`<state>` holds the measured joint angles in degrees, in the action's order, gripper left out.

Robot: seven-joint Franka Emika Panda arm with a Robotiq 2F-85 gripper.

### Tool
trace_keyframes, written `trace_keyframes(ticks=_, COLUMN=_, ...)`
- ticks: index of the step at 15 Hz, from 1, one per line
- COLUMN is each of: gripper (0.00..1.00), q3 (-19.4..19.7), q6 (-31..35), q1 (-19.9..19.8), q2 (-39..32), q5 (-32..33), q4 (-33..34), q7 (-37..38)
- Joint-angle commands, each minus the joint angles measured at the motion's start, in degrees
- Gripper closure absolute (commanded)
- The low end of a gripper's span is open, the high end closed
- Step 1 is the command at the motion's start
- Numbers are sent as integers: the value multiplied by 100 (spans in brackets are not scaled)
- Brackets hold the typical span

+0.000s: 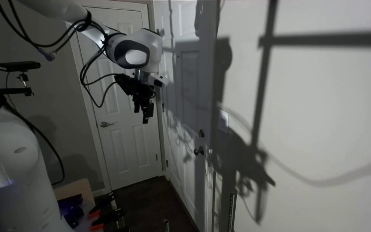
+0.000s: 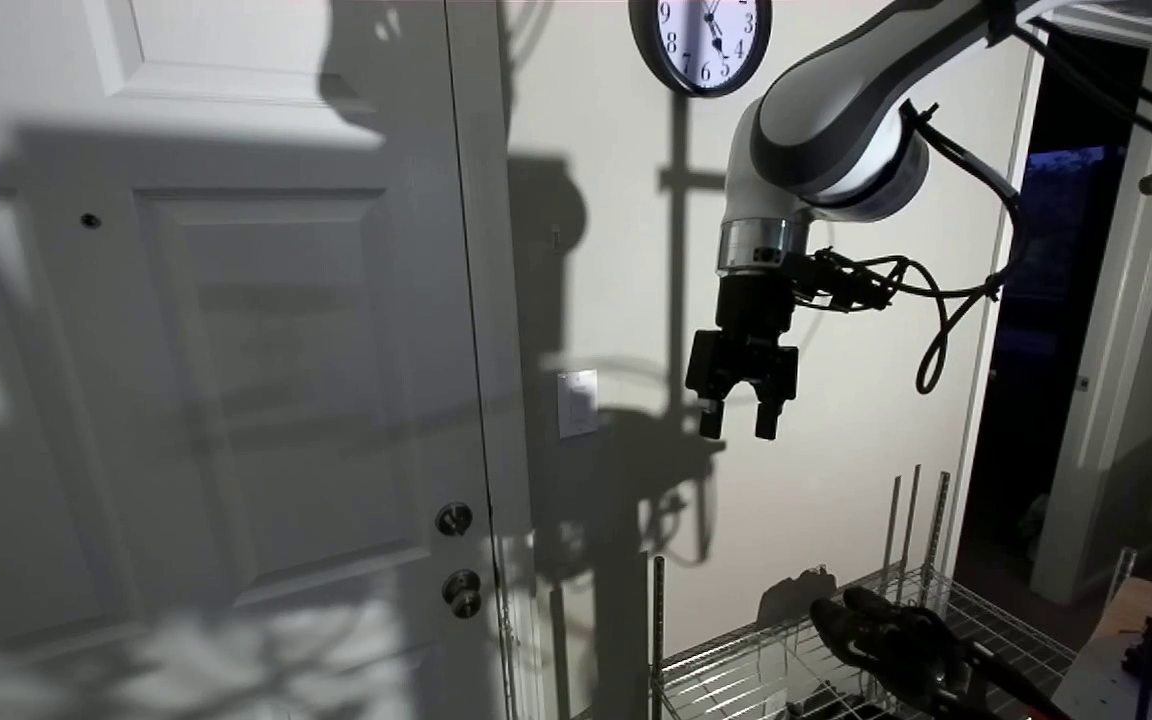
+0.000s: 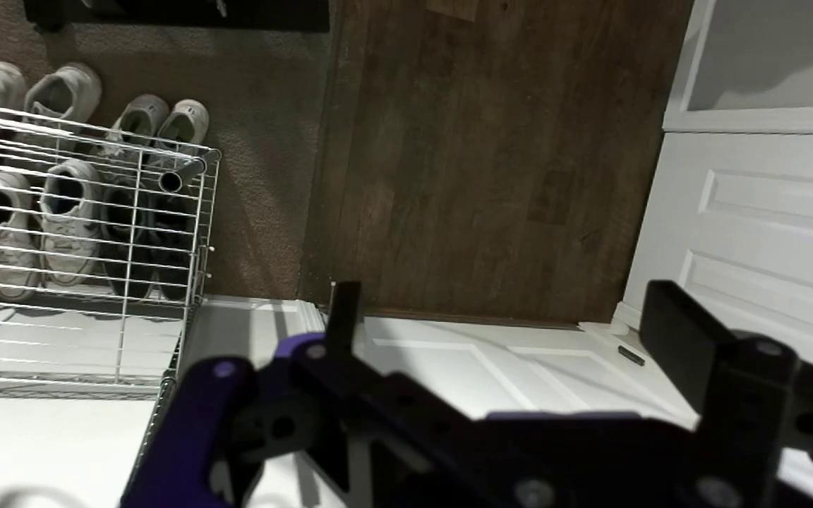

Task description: Flip the switch on the wall

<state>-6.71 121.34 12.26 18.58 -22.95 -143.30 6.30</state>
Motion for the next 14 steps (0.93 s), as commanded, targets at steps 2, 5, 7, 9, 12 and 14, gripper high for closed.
trace_keyframes(ticks=2, gripper=0, q3=2, q6=196, q1=-119, q2=-461, q5=-65, q4=167, q7=-144)
trace_keyframes(ticks=5, gripper=0, q3=-15, q6=577, q1=-197, q2=-960, q5=25, q4=371, q7=-67)
trace_keyframes(ticks=7, gripper=0, q3=-41, q6=1059, q1=-241, q2=-1308, q5=111, q4=491, q7=25)
trace_keyframes(ticks=9, gripper=0, q3=-58, q6=1535, q1=-271, q2=-1628, q5=214, q4=590, q7=127)
trace_keyframes(ticks=12, gripper=0, q3=-67, q6=2297, q1=-283, q2=-2024, q5=577, q4=670, q7=423)
trace_keyframes(ticks=14, gripper=0, q3=-39, q6=2859, q1=-266, q2=-2241, q5=1102, q4=677, q7=879)
